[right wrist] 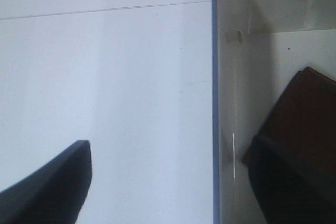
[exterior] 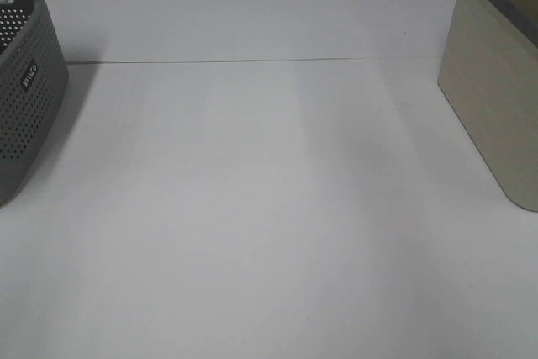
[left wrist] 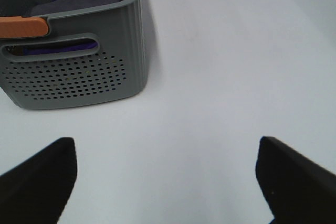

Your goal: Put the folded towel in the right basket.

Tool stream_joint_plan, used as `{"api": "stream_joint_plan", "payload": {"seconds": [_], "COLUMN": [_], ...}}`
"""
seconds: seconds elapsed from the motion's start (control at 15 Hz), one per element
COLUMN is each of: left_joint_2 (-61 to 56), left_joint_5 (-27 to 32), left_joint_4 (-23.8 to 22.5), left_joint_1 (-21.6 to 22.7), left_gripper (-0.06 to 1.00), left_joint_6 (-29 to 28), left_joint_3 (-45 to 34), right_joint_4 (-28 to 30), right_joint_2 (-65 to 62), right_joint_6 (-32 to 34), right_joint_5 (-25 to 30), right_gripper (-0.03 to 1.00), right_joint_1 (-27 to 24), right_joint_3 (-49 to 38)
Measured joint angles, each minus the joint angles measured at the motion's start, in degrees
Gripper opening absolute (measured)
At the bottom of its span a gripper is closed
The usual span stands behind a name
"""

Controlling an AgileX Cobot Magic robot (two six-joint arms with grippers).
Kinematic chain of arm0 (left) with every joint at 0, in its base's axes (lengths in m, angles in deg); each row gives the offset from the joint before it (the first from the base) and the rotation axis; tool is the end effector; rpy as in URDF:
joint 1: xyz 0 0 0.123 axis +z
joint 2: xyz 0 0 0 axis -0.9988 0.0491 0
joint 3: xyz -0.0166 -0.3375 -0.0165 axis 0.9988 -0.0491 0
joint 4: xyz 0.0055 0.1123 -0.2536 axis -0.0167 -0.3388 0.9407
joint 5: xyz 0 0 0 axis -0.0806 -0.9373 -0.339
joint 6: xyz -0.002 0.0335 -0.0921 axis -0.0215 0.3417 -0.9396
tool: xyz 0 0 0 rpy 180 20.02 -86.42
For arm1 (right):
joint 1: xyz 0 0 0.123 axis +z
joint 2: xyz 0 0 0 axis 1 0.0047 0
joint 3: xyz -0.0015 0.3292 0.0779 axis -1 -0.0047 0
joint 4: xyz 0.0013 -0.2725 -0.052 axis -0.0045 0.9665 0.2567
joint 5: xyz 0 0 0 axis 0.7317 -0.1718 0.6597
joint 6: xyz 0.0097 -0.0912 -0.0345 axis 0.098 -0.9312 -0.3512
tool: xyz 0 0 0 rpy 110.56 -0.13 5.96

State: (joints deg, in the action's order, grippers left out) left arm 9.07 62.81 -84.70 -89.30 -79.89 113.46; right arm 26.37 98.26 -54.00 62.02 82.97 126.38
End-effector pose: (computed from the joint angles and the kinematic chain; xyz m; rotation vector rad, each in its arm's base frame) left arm -0.0311 -0.0038 0.2884 0.0781 2.0293 -0.0693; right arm 0.4421 -0.0257 0.4420 -0.0185 2.5153 0.2796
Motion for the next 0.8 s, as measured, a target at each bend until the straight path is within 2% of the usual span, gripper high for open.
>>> {"api": "stream_joint_plan", "payload": {"seconds": [0.07,0.2,0.33,0.67,0.8], "left_joint_2": [0.0,0.0,0.0,0.0,0.0], "left_joint_5": [0.0,0.0,0.0,0.0,0.0], "left_joint_4": [0.0,0.0,0.0,0.0,0.0], "left_joint_1": [0.0,0.0,0.0,0.0,0.0], "left_gripper": [0.88,0.88,0.88,0.88,0.88], "left_joint_6": [0.0,0.0,0.0,0.0,0.0], "left_joint_3": [0.0,0.0,0.0,0.0,0.0], "right_joint_4": [3.8,6.8,7.8,13.2,13.7], "right_joint_2": [-3.0,-8.5,-13.3,-31.7,-44.2], "right_joint_6": [1.6,2.4,2.5,2.5,2.5], "right_joint_5": [0.0,0.0,0.0,0.0,0.0], "right_gripper": [0.77,0.77,0.77,0.77,0.77], "right_joint_1": [3.2,5.4,5.7,5.7,5.7], "right_joint_3": [-2.2,-8.1,-14.0,-35.6,-46.8]}}
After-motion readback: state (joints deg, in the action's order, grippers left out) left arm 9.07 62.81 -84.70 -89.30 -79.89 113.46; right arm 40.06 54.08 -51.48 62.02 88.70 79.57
